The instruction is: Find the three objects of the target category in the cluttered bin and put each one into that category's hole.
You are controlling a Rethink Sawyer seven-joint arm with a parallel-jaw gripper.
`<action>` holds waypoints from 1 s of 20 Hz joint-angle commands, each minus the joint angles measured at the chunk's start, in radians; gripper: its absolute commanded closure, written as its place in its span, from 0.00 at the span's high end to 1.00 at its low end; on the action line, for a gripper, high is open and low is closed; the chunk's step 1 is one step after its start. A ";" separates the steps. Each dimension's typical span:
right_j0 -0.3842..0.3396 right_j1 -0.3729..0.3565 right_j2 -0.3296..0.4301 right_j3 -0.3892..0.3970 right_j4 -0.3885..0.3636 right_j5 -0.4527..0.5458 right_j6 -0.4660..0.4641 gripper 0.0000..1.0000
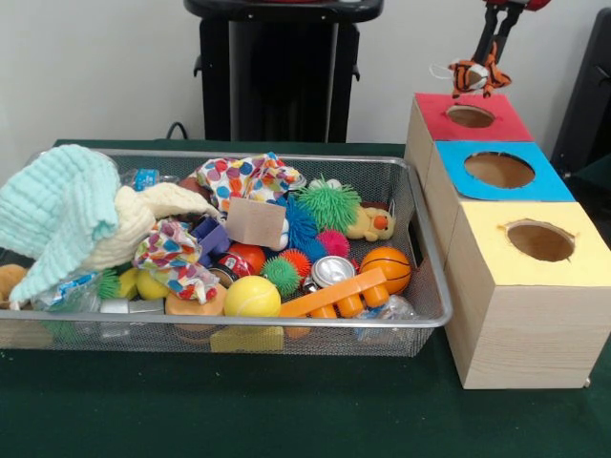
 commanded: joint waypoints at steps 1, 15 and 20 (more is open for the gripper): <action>-0.022 -0.023 0.059 0.140 0.035 -0.084 0.259 0.00; 0.095 0.057 -0.042 0.135 -0.002 -0.136 0.288 0.00; 0.113 0.094 -0.056 0.115 0.013 -0.144 0.288 0.00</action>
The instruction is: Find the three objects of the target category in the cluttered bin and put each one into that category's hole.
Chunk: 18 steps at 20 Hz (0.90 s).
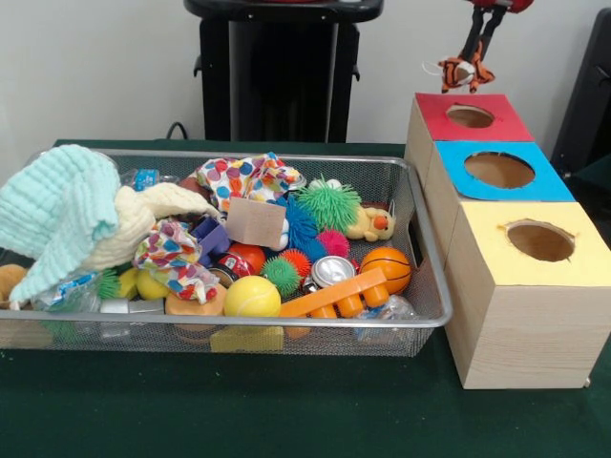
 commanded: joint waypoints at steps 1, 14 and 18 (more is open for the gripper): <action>0.006 0.081 -0.011 0.010 0.016 -0.063 0.287 0.00; 0.042 0.167 -0.039 -0.039 0.046 -0.082 0.302 0.00; 0.060 0.171 -0.046 -0.060 0.057 -0.052 0.312 0.00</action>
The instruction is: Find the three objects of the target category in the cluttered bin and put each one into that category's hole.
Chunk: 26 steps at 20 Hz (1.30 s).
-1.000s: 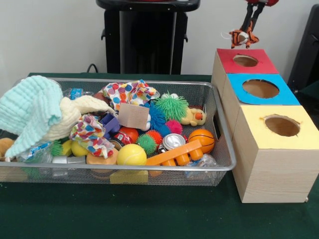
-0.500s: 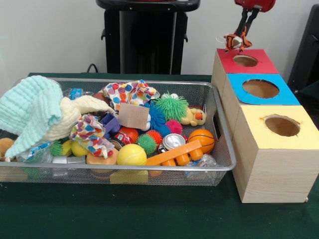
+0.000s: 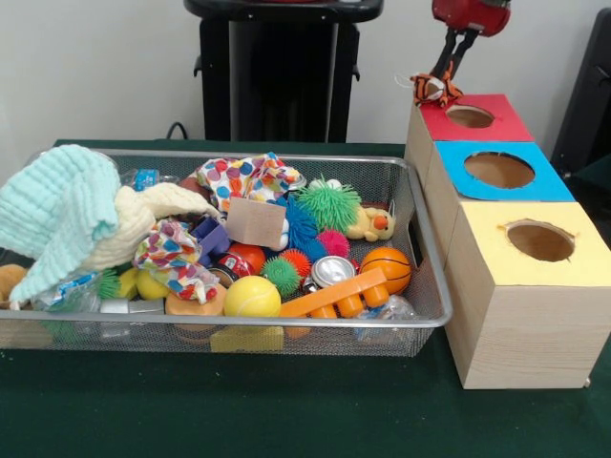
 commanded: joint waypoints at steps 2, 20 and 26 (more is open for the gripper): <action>0.022 0.045 0.005 -0.053 0.051 -0.009 0.290 0.00; 0.032 0.005 -0.012 -0.155 0.069 0.208 0.291 0.00; 0.028 0.005 -0.018 -0.176 0.058 0.240 0.291 0.00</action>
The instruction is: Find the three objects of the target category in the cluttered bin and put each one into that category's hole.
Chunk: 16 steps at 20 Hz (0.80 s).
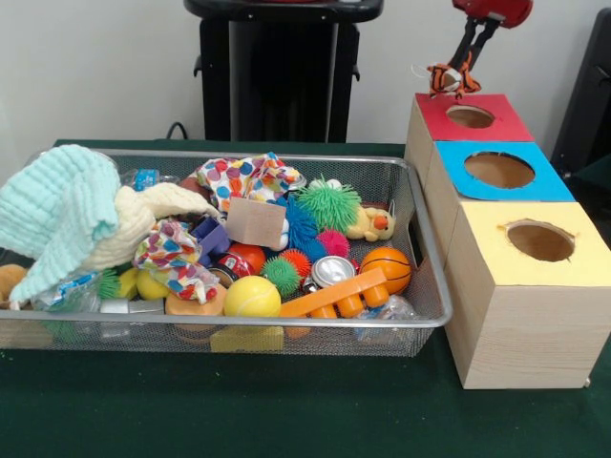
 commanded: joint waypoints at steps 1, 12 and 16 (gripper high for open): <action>-0.026 0.005 0.019 -0.094 0.034 0.120 0.239 0.00; -0.033 0.016 0.031 -0.091 0.037 0.097 0.250 0.00; -0.037 0.015 0.031 -0.086 0.036 0.087 0.249 0.00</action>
